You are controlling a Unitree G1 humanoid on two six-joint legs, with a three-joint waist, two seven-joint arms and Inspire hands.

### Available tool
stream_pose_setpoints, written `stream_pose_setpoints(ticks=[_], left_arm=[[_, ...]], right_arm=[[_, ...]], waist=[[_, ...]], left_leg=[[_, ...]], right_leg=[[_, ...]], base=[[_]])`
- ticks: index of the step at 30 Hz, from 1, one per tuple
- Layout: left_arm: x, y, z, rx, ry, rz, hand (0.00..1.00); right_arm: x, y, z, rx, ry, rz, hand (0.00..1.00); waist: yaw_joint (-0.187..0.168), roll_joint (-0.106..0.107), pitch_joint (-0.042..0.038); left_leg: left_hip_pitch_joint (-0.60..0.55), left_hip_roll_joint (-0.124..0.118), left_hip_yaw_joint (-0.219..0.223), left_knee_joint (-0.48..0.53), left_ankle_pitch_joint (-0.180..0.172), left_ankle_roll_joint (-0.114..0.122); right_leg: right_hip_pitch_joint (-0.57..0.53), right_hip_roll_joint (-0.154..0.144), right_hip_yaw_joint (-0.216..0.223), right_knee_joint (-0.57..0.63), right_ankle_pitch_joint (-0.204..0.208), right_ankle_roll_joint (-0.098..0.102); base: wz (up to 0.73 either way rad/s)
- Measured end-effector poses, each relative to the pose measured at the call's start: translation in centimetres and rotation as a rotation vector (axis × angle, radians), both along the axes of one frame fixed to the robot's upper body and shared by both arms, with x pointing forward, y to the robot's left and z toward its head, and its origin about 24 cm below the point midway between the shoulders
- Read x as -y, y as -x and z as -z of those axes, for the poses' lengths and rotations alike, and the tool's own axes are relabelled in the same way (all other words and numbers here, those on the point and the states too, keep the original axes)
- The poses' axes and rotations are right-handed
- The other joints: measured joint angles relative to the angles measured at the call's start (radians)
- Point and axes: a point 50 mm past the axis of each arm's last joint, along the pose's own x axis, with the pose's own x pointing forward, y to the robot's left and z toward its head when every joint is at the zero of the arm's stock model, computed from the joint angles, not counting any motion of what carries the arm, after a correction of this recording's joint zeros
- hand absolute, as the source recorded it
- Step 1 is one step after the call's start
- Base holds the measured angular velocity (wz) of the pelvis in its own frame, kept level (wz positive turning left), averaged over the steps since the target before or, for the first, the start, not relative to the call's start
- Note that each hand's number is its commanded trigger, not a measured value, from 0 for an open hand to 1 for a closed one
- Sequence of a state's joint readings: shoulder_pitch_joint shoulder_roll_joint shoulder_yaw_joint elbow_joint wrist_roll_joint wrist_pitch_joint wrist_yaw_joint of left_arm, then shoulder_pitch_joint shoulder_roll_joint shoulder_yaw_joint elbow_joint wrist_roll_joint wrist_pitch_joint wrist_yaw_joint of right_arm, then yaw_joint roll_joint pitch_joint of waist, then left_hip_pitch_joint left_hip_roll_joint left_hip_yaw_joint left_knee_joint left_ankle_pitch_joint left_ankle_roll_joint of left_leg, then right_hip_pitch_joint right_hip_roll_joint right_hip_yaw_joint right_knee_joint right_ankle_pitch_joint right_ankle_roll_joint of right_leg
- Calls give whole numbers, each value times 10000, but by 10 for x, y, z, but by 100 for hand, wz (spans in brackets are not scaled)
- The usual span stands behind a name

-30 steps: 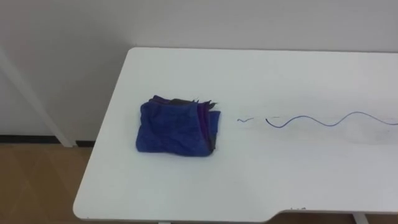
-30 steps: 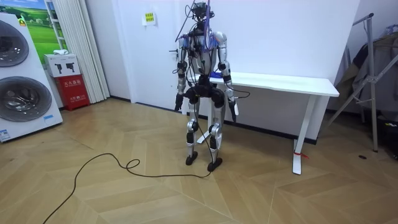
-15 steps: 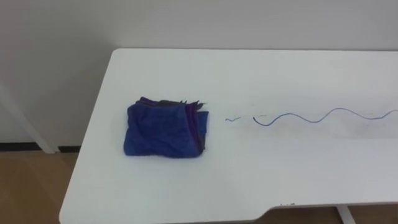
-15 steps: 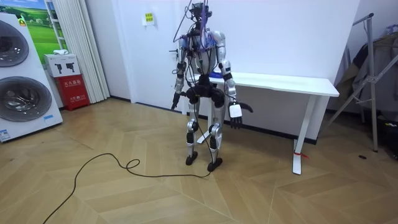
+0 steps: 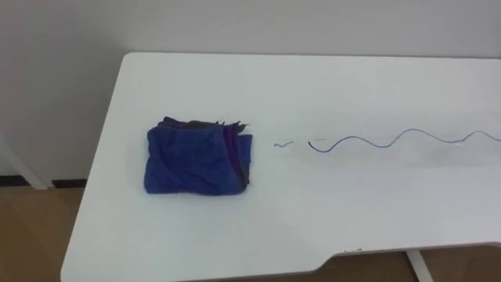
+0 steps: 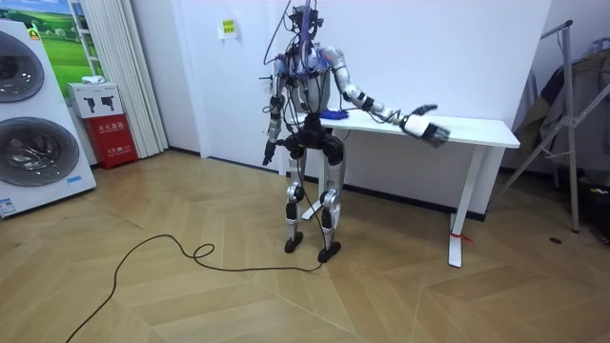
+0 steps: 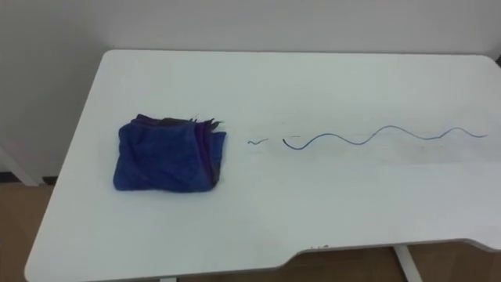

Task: Wipe table

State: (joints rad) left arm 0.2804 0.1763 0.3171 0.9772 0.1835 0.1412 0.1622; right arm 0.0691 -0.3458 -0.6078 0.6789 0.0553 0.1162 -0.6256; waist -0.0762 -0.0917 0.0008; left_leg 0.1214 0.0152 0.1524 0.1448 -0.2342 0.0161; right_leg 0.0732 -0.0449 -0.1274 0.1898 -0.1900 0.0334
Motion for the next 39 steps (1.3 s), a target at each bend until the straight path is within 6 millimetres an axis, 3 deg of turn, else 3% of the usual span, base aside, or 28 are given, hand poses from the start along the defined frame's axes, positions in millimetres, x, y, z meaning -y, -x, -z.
stream_pose_setpoints(ticks=[3,6,9,15,26,29,32,39], left_arm=[[6,-1,1,-16,130,416,0],[8,-4,2,120,169,586,0],[9,-8,2,209,199,651,0],[16,-12,4,151,333,1195,0],[20,-19,5,332,443,1551,0],[21,-27,5,520,468,1646,0],[24,-33,5,598,525,1893,0],[23,-42,4,737,486,2218,0]], right_arm=[[-12,-41,-38,422,2196,-2071,0],[-22,-59,-60,550,3584,-3174,0],[-45,-83,-90,810,5536,-4750,0],[-81,-116,-115,1644,6558,-6494,0],[-145,-155,-150,2707,7937,-9792,0],[-163,-163,-153,2266,8512,-10852,0],[-178,-167,-150,1800,8884,-11693,0],[-199,-170,-136,797,9216,-13039,0]], waist=[[34,36,-16],[234,23,9],[483,15,67],[868,19,74],[1379,38,69],[1487,24,59],[1814,44,66],[2211,15,65]], left_leg=[[-43,-2,-3,75,5,-1],[-19,12,-11,61,5,-2],[-6,32,-131,56,5,-2],[-78,44,-199,64,7,-5],[-77,47,-448,77,13,-14],[-91,47,-509,85,19,-25],[-85,47,-563,93,19,-25],[-237,45,-789,171,20,-27]], right_leg=[[-55,0,19,-45,0,0],[-35,10,-2,-53,0,0],[0,20,-108,-54,1,-1],[-20,15,-263,-55,0,-1],[106,6,-524,-75,0,-1],[116,5,-548,-76,0,-1],[130,0,-605,-72,0,-1],[113,-5,-779,-87,0,-1]], base=[[0],[-2],[0],[7],[5],[9],[1],[9]])
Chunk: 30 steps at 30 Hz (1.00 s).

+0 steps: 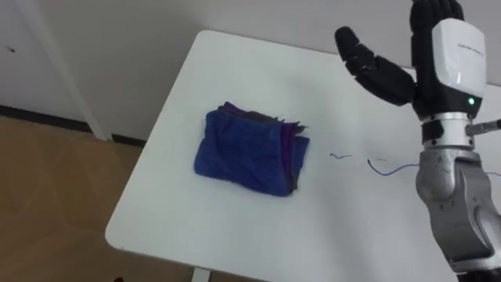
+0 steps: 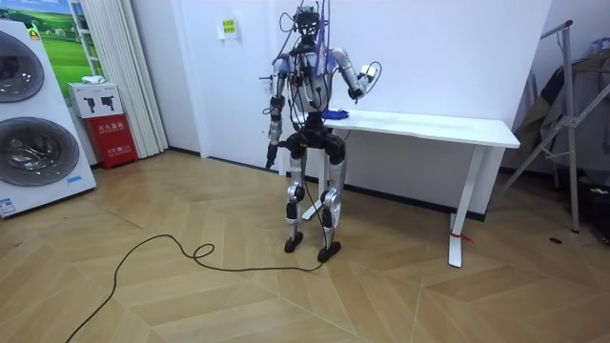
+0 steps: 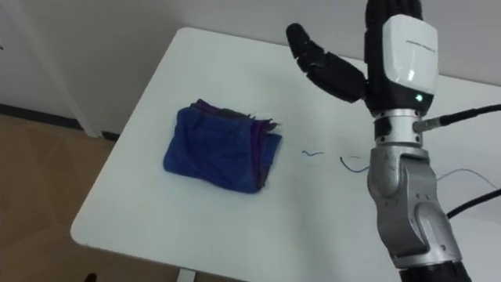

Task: Wipe table

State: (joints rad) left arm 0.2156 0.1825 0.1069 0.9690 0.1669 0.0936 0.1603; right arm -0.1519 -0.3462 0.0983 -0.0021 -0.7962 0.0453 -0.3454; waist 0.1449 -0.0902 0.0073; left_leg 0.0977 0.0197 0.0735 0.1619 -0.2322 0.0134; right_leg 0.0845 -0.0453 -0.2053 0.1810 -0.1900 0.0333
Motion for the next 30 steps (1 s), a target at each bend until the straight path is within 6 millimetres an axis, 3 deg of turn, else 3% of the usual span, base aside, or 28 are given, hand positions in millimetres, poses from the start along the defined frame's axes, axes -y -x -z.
stream_pose_setpoints(ticks=[4,8,15,16,18,19,21,22,23,24,25,26,27,28,29,30], left_arm=[[-1,-5,-1,157,-43,214,0],[0,-4,0,-61,0,615,0],[1,-13,-1,168,127,774,0],[0,-13,-2,205,125,794,0],[-1,-14,-2,212,73,815,0],[-5,-14,-4,201,-46,841,0],[-7,-13,-4,124,-156,1001,0],[-5,-19,-4,205,-132,1220,0],[2,-31,-5,494,51,1593,0],[3,-35,-5,590,59,1767,0],[5,-36,-5,601,113,1792,0],[5,-33,-3,454,133,1808,0],[5,-32,-3,389,132,1802,0],[5,-30,-3,273,42,1939,0],[3,-26,-3,92,-68,2067,0],[3,-22,-2,-29,-68,2028,0]], right_arm=[[-13,-1,13,-694,318,-556,0],[-32,1,30,-1537,1140,-1367,0],[-35,1,51,-2877,1579,-1639,0],[-33,1,56,-3101,1624,-1577,0],[-32,2,67,-3560,1892,-1519,0],[-34,4,75,-3805,2385,-1604,0],[-40,3,78,-3887,2899,-1842,0],[-39,4,84,-4149,3035,-1766,0],[-32,4,89,-4443,3150,-1450,0],[-30,4,93,-4662,3119,-1324,0],[-31,5,98,-4979,3183,-1358,0],[-33,5,99,-4998,3338,-1533,0],[-34,5,98,-4923,3436,-1610,0],[-37,4,93,-4711,3652,-1719,0],[-41,4,89,-4434,3973,-1847,0],[-42,5,89,-4405,4143,-1883,0]], waist=[[304,-116,-4],[324,-169,21],[563,-183,24],[610,-168,36],[729,-62,134],[830,-221,37],[763,-433,162],[711,-686,249],[696,-679,226],[850,-782,200],[1146,-780,187],[1304,-615,236],[1389,-572,221],[1495,-401,211],[1511,-293,241],[1503,-167,201]], left_leg=[[-45,3,-74,-5,0,-1],[-78,2,-300,-24,6,-10],[-79,2,-736,-37,7,-11],[-18,29,-1033,-59,8,-12],[140,207,-1739,-93,20,-27],[36,176,-2050,-84,16,-34],[-326,-33,-1767,408,-27,-100],[-1028,-360,-1329,972,-215,-316],[-1810,-474,-1053,152,341,-137],[-1926,-490,-794,308,835,162],[-1793,-487,-724,266,936,197],[-1706,-470,-927,323,935,197],[-1644,-424,-1176,316,935,196],[-1535,-288,-1710,260,928,185],[-1376,-278,-1883,245,872,95],[-1227,-253,-1888,225,782,5]], right_leg=[[21,21,-17,-142,1,-1],[41,29,-170,-142,1,-2],[30,32,-450,-90,1,-1],[15,56,-461,37,0,-1],[-150,138,-526,413,-66,-102],[-61,145,-575,118,2,-175],[250,2,-378,-346,133,-252],[337,-301,470,-506,148,-272],[212,-393,776,-454,108,-209],[128,-474,825,-388,25,-84],[-46,-488,621,-254,-43,180],[-114,-329,436,-298,-112,160],[-287,-231,381,-300,-122,125],[-814,-15,353,-364,-7,-38],[-1322,73,301,-697,519,-192],[-1412,52,75,-495,838,-506]], base=[[2],[10],[9],[0],[-15],[-22],[11],[74],[71],[33],[-7],[-18],[-15],[-25],[-19],[0]])
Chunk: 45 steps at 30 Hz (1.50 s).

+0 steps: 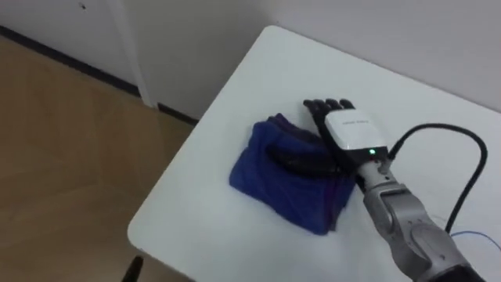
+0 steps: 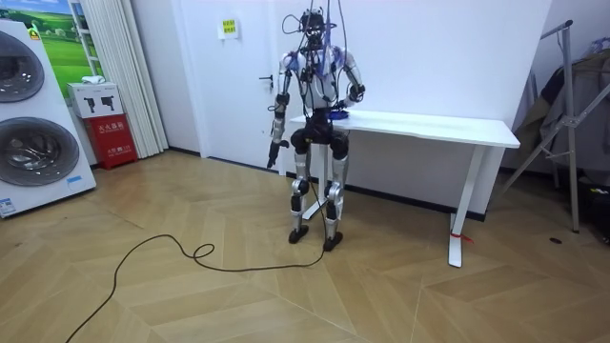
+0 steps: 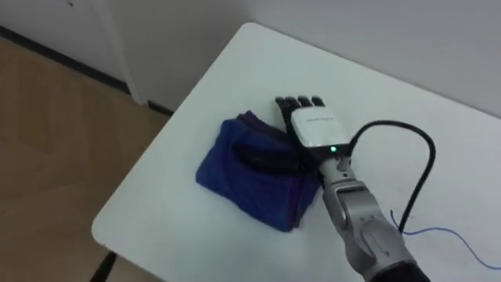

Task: Wipe table

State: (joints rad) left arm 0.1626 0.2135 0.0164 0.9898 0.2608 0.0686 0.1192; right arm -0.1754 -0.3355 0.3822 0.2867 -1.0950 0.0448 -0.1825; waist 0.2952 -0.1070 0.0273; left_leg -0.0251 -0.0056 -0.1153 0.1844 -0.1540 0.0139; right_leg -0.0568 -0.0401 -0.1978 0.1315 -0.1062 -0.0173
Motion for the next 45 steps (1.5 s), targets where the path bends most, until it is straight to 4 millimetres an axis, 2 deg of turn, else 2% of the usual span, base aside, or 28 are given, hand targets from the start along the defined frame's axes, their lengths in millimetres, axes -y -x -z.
stream_pose_setpoints(ticks=[1,2,5,10,12,14,17,20,22,28,39,45], left_arm=[[1,7,2,-253,-5,-24,0],[1,11,3,-349,9,-44,0],[2,7,3,-299,27,-12,0],[5,5,3,-394,30,161,0],[5,6,3,-429,-5,144,0],[6,6,4,-458,-3,164,0],[6,4,4,-457,-2,183,0],[6,6,4,-529,-1,151,0],[7,7,4,-563,6,169,0],[7,9,5,-599,24,148,0],[6,7,4,-458,-166,140,0],[5,11,6,-655,-156,113,0]], right_arm=[[-3,3,5,-169,224,-155,0],[-3,4,9,-305,322,-163,0],[-6,6,11,-451,395,-234,0],[-8,7,13,-537,440,-167,0],[-11,7,14,-566,316,-165,0],[-14,8,14,-583,194,-221,0],[-17,11,17,-696,61,-220,0],[-20,14,19,-762,-68,-275,0],[-23,14,15,-598,-206,-401,0],[-35,26,2,79,-912,-1093,0],[-37,34,8,-301,-1103,-1222,0],[-38,45,19,-868,-1147,-1204,0]], waist=[[-130,161,-111],[-142,261,-135],[-243,277,-125],[-269,240,-129],[-410,239,-127],[-438,259,-115],[-477,226,-104],[-488,149,-179],[-496,128,-193],[-536,156,-185],[-707,220,-163],[-714,250,-163]], left_leg=[[347,108,327,-205,6,-47],[605,193,673,-330,7,-48],[702,309,1057,-394,6,-48],[770,288,1176,-409,-4,-59],[823,269,1192,-419,-8,-54],[868,280,1384,-427,-134,-39],[813,280,1402,-405,-383,7],[817,246,1425,-309,-404,29],[841,223,1426,-296,-403,30],[884,255,1402,-329,-401,26],[908,264,1445,-353,-405,31],[879,264,1439,-356,-418,30]], right_leg=[[268,45,-111,233,30,-6],[499,112,-166,181,27,-7],[612,209,-249,181,25,-8],[627,226,-260,187,25,-8],[692,225,-280,189,25,-7],[722,227,-264,191,5,1],[750,277,-246,210,-85,-50],[777,252,-227,261,-80,-41],[783,250,-223,308,-80,-42],[787,285,-254,366,-81,-41],[739,293,-260,356,-81,-40],[717,288,-326,356,-82,-40]], base=[[0],[0],[8],[-2],[2],[-3],[-2],[0],[0],[0],[-1],[0]])
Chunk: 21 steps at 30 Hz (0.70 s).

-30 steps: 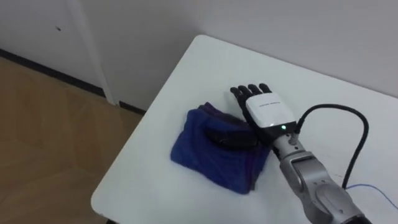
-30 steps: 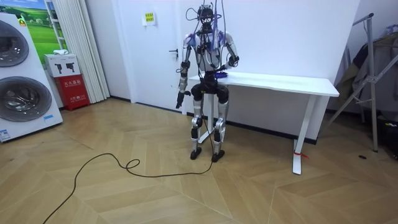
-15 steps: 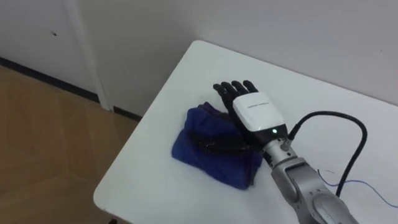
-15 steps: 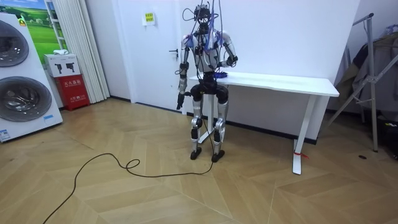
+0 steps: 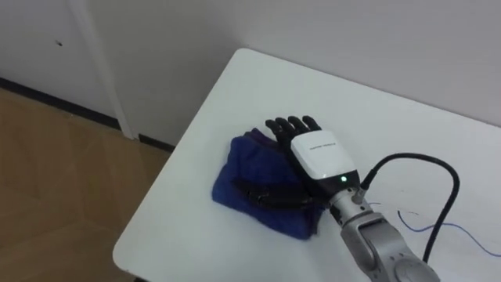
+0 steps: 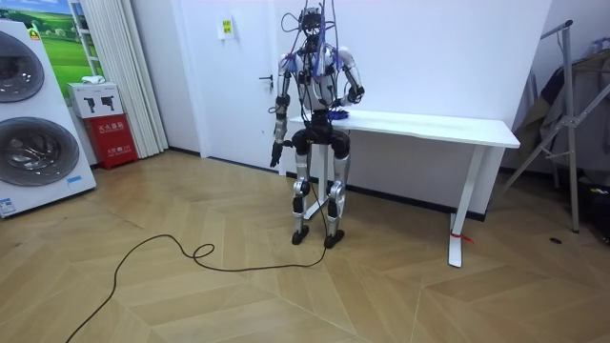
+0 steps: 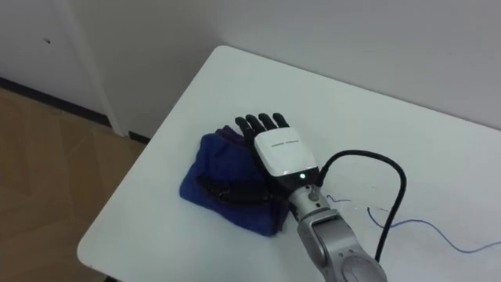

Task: Wipe table

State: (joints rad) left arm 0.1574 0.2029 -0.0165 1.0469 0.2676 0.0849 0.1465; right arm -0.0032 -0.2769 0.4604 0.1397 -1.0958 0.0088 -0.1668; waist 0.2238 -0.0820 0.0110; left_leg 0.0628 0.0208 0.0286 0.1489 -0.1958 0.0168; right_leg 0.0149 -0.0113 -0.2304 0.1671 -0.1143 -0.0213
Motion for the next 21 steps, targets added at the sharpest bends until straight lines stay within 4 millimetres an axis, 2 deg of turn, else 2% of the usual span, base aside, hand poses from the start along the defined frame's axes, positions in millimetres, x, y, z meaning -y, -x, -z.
stream_pose_setpoints(ticks=[6,8,11,21], left_arm=[[0,-1,1,-40,-32,40,0],[0,3,2,-217,-37,-9,0],[0,5,2,-257,-37,-22,0],[2,2,2,-212,-96,147,0]], right_arm=[[1,10,7,-383,-31,-28,0],[2,18,14,-698,-35,53,0],[3,25,21,-1011,-26,85,0],[2,29,25,-1139,-47,55,0]], waist=[[-15,-5,-29],[3,15,-95],[-3,38,-108],[-100,10,-146]], left_leg=[[-24,5,-3,-7,-16,3],[-3,5,-1,12,-15,5],[8,5,0,9,-15,6],[-25,-14,-4,-37,-20,2]], right_leg=[[2,-3,-57,-4,0,0],[14,0,-75,-7,0,0],[20,0,-76,-17,0,0],[46,-4,-96,-123,1,0]], base=[[0],[0],[0],[0]])
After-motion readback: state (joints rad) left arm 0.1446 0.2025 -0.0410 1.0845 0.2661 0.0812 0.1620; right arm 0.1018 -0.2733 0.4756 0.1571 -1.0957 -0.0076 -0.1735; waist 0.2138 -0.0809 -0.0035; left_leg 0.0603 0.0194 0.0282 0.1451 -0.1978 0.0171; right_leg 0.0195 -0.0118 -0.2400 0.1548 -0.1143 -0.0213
